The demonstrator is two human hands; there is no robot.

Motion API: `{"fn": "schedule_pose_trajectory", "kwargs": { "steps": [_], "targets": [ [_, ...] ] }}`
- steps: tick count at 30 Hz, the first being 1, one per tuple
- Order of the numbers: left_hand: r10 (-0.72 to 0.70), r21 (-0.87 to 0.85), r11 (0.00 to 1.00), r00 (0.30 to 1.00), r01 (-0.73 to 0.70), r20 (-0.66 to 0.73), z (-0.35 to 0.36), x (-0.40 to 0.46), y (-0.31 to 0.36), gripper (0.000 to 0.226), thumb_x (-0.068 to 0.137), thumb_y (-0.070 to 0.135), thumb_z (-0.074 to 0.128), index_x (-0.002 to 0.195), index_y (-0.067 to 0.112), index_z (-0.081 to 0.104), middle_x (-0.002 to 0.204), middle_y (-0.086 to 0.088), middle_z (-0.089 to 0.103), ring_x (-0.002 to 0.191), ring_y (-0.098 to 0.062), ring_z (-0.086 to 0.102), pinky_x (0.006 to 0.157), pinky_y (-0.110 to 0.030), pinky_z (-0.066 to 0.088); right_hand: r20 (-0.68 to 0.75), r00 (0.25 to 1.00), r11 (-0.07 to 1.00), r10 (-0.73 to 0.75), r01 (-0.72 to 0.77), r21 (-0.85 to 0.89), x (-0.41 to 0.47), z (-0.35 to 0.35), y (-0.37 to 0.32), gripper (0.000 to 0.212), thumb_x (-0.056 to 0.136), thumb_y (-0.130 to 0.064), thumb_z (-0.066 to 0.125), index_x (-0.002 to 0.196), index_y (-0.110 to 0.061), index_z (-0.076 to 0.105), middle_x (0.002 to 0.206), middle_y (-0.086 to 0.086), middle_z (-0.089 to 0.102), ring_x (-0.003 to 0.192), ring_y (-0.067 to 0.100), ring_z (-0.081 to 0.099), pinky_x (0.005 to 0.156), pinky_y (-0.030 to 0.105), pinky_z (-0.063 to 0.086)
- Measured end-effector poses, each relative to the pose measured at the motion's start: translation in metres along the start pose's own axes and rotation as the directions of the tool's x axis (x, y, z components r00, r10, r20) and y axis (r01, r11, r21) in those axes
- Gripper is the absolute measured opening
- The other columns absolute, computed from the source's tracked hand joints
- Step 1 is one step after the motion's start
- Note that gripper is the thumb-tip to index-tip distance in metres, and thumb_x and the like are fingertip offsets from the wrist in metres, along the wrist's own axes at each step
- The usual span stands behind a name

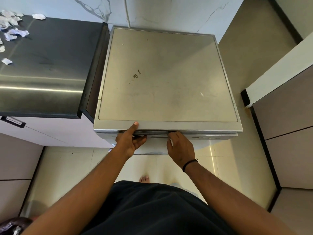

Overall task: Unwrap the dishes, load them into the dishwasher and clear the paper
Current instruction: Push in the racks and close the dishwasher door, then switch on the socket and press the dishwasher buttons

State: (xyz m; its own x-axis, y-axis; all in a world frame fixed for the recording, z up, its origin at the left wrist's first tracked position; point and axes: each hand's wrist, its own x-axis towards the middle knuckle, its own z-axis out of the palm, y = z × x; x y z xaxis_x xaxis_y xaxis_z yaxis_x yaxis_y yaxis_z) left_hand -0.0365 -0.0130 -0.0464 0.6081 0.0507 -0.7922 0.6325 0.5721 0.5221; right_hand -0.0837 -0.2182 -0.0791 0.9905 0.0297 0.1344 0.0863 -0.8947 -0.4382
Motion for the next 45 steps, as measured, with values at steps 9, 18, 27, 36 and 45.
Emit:
{"fn": "schedule_pose_trajectory", "kwargs": {
  "steps": [9, 18, 27, 36, 45],
  "targets": [
    [-0.212, 0.058, 0.977, 0.973, 0.208, 0.089, 0.038, -0.037, -0.017, 0.047, 0.091, 0.032, 0.073, 0.123, 0.008, 0.049, 0.103, -0.018, 0.067, 0.085, -0.030, 0.069, 0.067, -0.038, 0.063, -0.005, 0.990, 0.990, -0.138, 0.138, -0.003, 0.031, -0.043, -0.013, 0.011, 0.094, -0.017, 0.061, 0.101, -0.013, 0.068, 0.089, 0.003, 0.070, 0.079, 0.023, 0.065, 0.063, 0.039, 0.056],
    [0.212, 0.372, 0.893, 0.966, -0.254, 0.151, 0.079, -0.082, 0.057, 0.028, 0.096, 0.031, 0.066, 0.112, 0.008, 0.064, 0.103, -0.014, 0.074, 0.088, -0.030, 0.073, 0.069, -0.038, 0.061, -0.085, 0.967, 0.964, -0.239, 0.246, 0.096, 0.118, -0.093, -0.059, 0.018, 0.095, -0.020, 0.059, 0.109, -0.015, 0.069, 0.090, 0.001, 0.072, 0.080, 0.021, 0.066, 0.069, 0.036, 0.056],
    [0.663, 0.410, 0.578, 0.699, -0.705, 0.268, 0.128, -0.117, 0.166, 0.016, 0.096, 0.026, 0.067, 0.104, 0.012, 0.065, 0.095, -0.006, 0.076, 0.086, -0.026, 0.075, 0.078, -0.040, 0.061, -0.199, 0.911, 0.917, -0.360, 0.385, 0.105, 0.221, -0.179, -0.139, 0.022, 0.096, -0.026, 0.055, 0.114, -0.020, 0.067, 0.096, -0.005, 0.070, 0.090, 0.016, 0.064, 0.075, 0.030, 0.050],
    [0.888, 0.428, 0.195, 0.343, -0.883, 0.305, 0.162, -0.099, 0.309, 0.006, 0.092, 0.025, 0.072, 0.093, 0.026, 0.065, 0.096, 0.010, 0.070, 0.089, -0.009, 0.068, 0.081, -0.033, 0.058, -0.210, 0.845, 0.871, -0.491, 0.470, -0.144, 0.341, -0.237, -0.226, 0.028, 0.099, -0.027, 0.050, 0.123, -0.021, 0.063, 0.114, -0.003, 0.068, 0.108, 0.016, 0.059, 0.087, 0.030, 0.050],
    [0.835, 0.493, 0.086, 0.332, -0.866, 0.438, 0.151, -0.014, 0.429, 0.041, 0.091, 0.028, 0.073, 0.129, 0.029, 0.059, 0.129, 0.012, 0.061, 0.123, -0.009, 0.056, 0.102, -0.030, 0.049, -0.082, 0.894, 0.868, -0.441, 0.401, -0.293, 0.456, -0.215, -0.294, 0.043, 0.098, -0.031, 0.049, 0.137, -0.015, 0.050, 0.137, 0.004, 0.049, 0.125, 0.021, 0.046, 0.102, 0.031, 0.045]
  ]
}}
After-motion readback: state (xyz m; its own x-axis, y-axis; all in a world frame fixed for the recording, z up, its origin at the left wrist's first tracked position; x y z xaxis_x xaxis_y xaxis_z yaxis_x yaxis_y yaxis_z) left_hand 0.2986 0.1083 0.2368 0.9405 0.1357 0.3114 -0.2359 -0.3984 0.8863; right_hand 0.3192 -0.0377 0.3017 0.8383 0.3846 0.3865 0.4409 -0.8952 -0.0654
